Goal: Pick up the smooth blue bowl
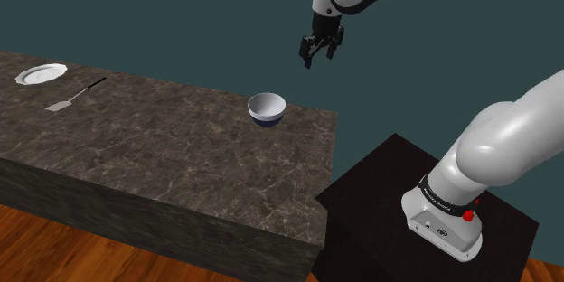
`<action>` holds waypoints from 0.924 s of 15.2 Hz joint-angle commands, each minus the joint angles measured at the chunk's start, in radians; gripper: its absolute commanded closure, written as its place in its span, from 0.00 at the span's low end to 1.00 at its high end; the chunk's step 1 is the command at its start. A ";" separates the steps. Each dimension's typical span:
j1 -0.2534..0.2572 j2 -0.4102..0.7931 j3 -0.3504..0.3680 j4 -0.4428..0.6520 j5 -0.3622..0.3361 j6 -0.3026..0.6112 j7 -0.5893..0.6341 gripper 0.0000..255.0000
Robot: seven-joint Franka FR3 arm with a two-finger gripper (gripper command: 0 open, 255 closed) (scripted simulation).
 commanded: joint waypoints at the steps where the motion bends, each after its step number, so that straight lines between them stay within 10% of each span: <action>1: 0.002 0.087 0.017 0.037 -0.012 0.040 0.029 0.00; 14: 0.065 0.576 0.072 0.338 -0.129 0.143 0.214 0.00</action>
